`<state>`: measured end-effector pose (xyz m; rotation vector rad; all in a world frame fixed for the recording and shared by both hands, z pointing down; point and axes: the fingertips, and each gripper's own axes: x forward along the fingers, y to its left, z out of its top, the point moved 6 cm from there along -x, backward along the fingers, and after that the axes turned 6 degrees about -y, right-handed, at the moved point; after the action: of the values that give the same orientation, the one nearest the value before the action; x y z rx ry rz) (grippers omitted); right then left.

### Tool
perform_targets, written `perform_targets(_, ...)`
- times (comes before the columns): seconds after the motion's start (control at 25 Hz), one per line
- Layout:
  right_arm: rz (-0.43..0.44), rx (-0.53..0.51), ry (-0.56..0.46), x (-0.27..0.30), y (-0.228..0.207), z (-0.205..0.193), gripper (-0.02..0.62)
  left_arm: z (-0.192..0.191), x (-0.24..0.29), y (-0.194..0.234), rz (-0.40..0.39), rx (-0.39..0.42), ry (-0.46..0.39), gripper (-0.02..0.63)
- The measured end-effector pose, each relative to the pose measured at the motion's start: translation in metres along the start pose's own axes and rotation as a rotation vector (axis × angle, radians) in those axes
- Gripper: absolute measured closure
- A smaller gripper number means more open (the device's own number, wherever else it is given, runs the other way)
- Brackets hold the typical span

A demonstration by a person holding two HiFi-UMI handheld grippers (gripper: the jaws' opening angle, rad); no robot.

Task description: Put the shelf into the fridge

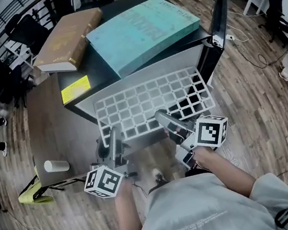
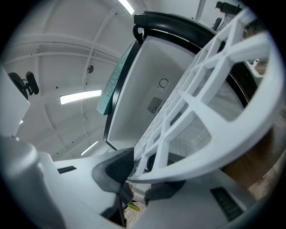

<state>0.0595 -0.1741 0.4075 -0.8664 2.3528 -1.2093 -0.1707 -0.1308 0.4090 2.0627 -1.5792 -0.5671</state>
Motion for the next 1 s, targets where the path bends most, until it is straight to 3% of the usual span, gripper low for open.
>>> perform_targets(1.0, 0.032, 0.031, 0.044, -0.0038, -0.0004, 0.0013, 0.502, -0.0071, -0.0100, -0.0069, 0.022, -0.053, -0.027, 0.422)
